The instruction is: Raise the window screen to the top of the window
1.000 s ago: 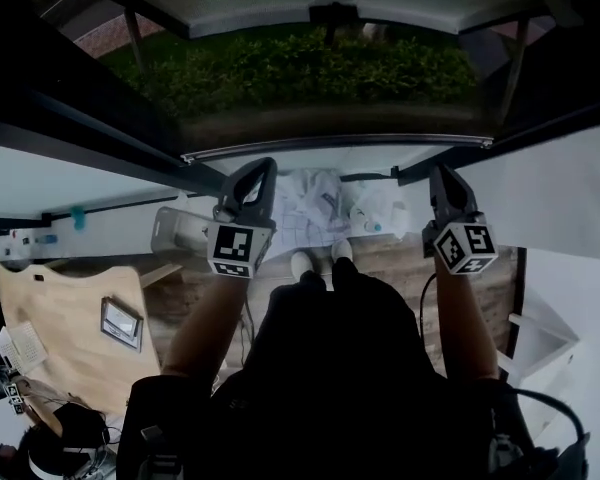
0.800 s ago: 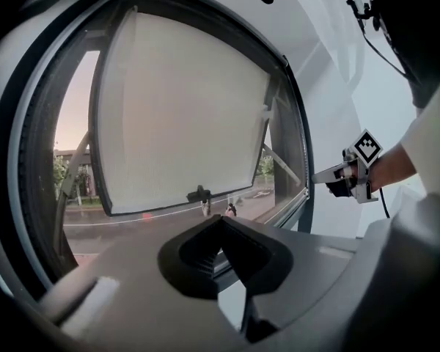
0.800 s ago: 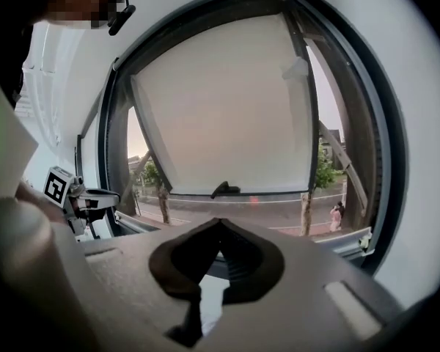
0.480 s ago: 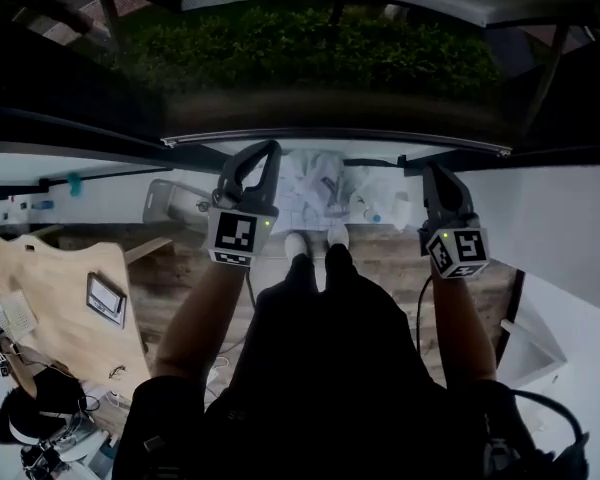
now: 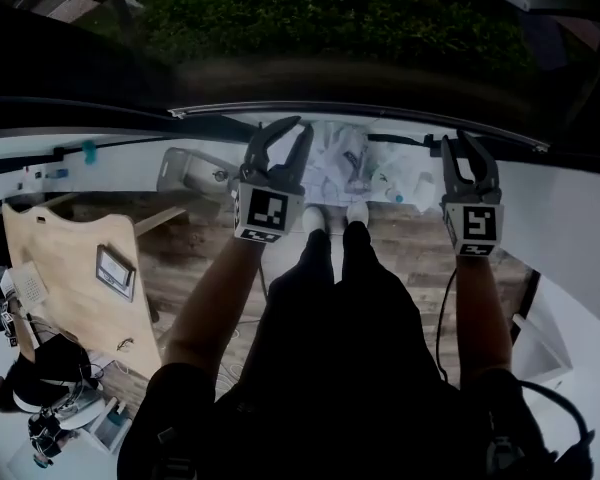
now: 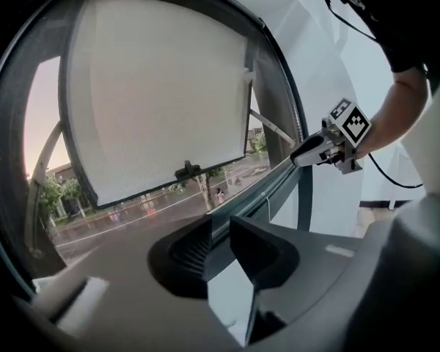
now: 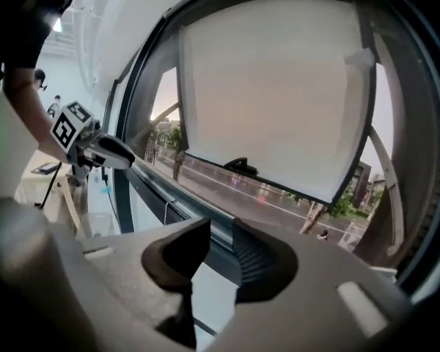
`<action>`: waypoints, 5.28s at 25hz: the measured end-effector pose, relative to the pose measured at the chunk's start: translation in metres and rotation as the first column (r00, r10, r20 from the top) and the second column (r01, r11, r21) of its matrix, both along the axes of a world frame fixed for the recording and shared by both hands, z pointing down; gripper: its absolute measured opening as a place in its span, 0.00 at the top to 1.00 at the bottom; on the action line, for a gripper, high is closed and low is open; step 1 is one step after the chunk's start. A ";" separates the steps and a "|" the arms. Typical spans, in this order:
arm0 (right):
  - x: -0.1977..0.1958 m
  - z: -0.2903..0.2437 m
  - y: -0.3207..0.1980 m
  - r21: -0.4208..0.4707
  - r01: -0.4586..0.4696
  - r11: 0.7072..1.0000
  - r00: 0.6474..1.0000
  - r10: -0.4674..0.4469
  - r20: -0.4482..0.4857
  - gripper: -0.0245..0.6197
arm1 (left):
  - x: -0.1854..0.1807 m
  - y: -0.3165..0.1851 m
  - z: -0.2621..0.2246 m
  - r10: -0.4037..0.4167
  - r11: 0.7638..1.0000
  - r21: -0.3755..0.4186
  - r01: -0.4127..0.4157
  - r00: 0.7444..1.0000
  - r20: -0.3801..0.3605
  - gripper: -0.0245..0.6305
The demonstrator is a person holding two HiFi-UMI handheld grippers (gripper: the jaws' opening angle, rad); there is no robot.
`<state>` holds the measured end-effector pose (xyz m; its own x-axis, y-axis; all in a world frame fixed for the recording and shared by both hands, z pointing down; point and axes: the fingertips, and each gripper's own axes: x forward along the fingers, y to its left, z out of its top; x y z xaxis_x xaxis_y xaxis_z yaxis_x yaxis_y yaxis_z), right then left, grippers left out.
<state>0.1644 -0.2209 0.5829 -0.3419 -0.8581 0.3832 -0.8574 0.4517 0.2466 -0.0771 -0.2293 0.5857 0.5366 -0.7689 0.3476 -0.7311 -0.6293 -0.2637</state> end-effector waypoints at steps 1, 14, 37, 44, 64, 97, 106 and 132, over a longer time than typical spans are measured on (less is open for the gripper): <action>-0.003 0.002 -0.001 0.012 0.020 1.000 0.999 -0.020 -0.040 0.82 | 0.002 0.000 0.003 0.016 1.000 -0.001 -0.016 1.000 0.021 0.82; 0.001 0.038 -0.010 -0.042 0.107 0.993 0.908 -0.115 -0.404 0.76 | 0.018 -0.002 0.041 0.149 0.989 -0.012 -0.150 0.966 0.213 0.70; 0.010 0.051 -0.010 -0.125 0.171 0.977 0.779 -0.212 -0.590 0.80 | 0.004 -0.015 0.047 0.149 0.971 0.071 -0.227 0.815 0.561 0.85; 0.007 0.047 -0.014 -0.097 0.179 0.979 0.749 -0.200 -0.632 0.80 | 0.003 -0.022 0.047 0.099 0.973 0.091 -0.211 0.742 0.663 0.86; 0.010 0.053 -0.016 -0.084 0.193 0.978 0.747 -0.202 -0.634 0.90 | 0.000 -0.023 0.051 0.034 0.989 0.092 -0.114 0.790 0.612 0.90; 0.004 0.055 -0.011 -0.188 0.139 0.972 0.777 -0.225 -0.588 0.94 | 0.000 -0.020 0.054 0.082 0.986 0.048 -0.157 0.728 0.680 0.91; 0.005 0.038 -0.010 -0.152 0.080 0.985 0.814 -0.153 -0.560 0.93 | 0.000 -0.019 0.043 0.053 0.987 0.078 -0.142 0.738 0.673 0.91; 0.004 -0.084 -0.008 -0.010 0.095 0.995 0.814 -0.084 -0.574 0.93 | -0.003 -0.017 -0.080 -0.037 0.971 0.211 -0.112 0.803 0.595 0.89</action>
<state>0.1683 -0.2288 0.4989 -0.1409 -0.8434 0.5185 -0.5138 0.5100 0.6899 -0.0804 -0.2459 0.5052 0.3133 -0.8483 0.4268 -0.3618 -0.5222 -0.7723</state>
